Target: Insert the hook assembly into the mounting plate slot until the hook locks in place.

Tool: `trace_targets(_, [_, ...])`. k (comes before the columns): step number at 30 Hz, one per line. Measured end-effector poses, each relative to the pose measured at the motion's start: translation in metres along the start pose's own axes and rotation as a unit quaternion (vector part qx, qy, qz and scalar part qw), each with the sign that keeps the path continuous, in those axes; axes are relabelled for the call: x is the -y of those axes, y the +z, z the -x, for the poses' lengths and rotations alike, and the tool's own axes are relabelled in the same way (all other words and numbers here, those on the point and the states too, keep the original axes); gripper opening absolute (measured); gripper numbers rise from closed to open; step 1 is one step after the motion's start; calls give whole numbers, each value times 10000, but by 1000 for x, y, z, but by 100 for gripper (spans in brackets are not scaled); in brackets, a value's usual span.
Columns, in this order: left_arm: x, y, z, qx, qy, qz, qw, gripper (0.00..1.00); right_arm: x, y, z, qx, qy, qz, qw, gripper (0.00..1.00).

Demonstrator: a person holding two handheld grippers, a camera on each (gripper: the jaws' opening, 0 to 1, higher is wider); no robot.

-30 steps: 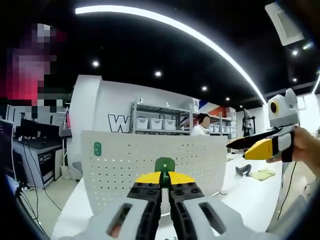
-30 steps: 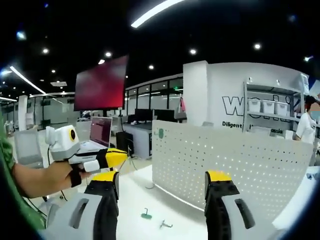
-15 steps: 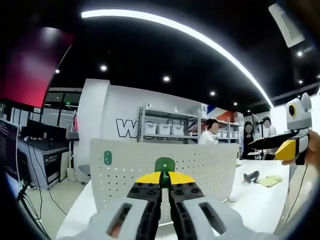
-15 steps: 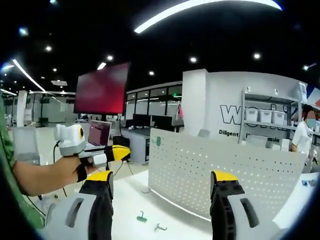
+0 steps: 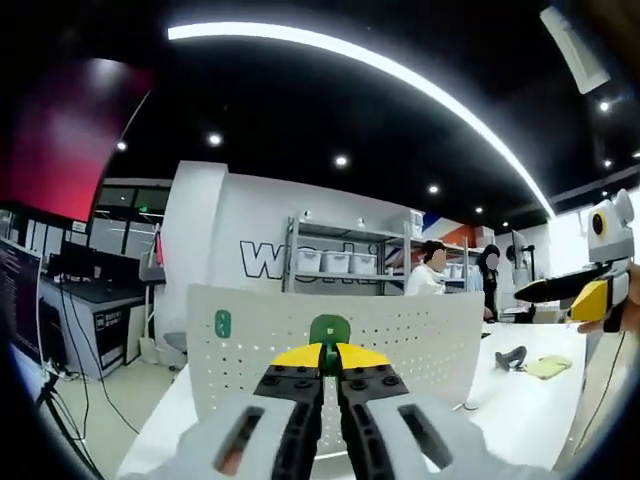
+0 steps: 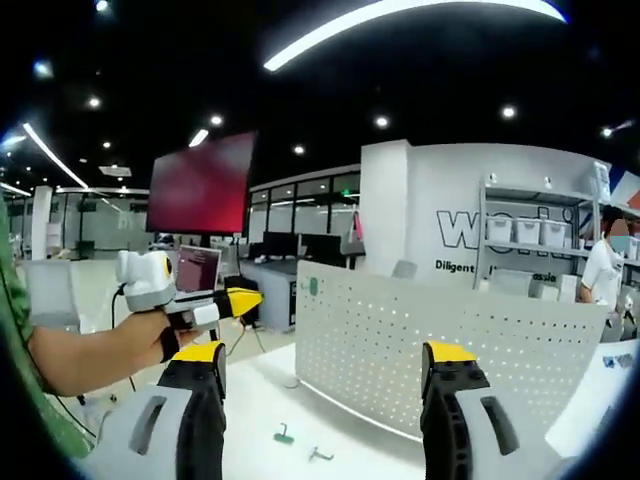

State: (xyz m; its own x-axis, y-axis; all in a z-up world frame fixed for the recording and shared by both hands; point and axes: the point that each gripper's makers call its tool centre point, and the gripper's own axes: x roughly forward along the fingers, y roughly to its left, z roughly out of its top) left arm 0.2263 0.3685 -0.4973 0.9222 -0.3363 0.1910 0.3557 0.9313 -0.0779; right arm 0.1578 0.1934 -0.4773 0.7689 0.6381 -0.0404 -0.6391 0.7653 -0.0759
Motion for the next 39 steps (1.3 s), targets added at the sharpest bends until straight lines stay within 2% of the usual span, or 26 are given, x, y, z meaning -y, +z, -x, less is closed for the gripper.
trace_targets(16, [-7,-4,-14,-5,47,80,10000,4,14,4,7,-37,-103,1,9999,82])
trace_targets(39, [-29,-3,-27,80,255,141,9995,4,23,7,-9,14,-80,-27,10000,81])
